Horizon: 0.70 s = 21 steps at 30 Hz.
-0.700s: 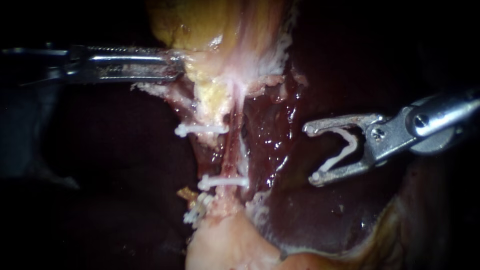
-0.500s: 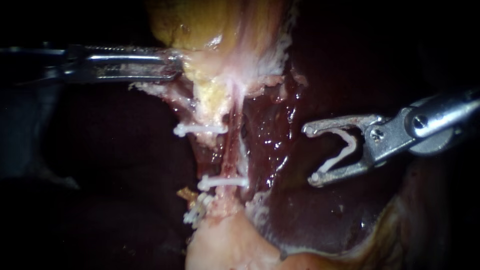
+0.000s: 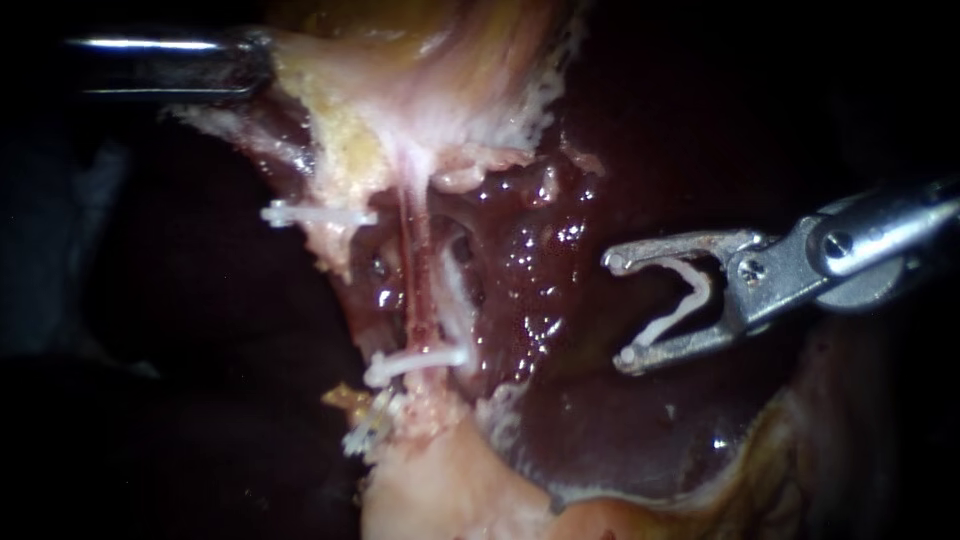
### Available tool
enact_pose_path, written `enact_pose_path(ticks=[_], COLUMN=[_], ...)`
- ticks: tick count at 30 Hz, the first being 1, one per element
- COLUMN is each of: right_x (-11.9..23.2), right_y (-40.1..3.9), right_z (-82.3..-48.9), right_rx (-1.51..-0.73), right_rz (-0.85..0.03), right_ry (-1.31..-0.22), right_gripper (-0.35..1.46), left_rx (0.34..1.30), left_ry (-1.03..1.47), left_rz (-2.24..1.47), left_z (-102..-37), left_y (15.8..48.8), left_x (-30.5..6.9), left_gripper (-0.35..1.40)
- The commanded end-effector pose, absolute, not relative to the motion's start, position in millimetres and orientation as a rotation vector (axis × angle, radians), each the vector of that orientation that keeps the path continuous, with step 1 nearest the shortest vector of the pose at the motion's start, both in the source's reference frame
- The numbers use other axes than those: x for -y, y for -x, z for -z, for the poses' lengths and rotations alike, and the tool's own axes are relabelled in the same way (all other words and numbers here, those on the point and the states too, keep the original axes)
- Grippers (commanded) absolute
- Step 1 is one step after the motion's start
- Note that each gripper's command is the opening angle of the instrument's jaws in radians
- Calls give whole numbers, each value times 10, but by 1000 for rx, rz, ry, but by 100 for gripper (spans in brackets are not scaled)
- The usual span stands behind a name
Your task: Clipping second clip right tube
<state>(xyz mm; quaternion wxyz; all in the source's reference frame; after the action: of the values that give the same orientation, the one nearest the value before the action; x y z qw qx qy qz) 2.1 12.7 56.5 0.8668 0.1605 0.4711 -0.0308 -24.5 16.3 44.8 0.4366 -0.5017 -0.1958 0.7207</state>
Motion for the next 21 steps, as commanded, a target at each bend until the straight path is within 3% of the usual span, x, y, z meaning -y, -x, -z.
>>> enact_pose_path(ticks=[1, 7, 14, 21], right_x=[-127, -126, -121, -106], right_y=[-21, -26, -63, -108], right_z=[-565, -562, -560, -579], right_rx=[-986, -1004, -1010, -1018], right_rz=[65, 53, -170, -272], right_ry=[-337, -350, -489, -553], right_gripper=[49, 49, 49, 49], left_rx=[483, 481, 478, 476], left_ry=[1252, 1252, 1251, 1251], left_rz=[-1789, -1789, -1790, -1789], left_z=[-445, -445, -446, -445], left_y=[244, 244, 245, 246], left_x=[-163, -161, -159, -158], left_gripper=[-35, -35, -35, -35])
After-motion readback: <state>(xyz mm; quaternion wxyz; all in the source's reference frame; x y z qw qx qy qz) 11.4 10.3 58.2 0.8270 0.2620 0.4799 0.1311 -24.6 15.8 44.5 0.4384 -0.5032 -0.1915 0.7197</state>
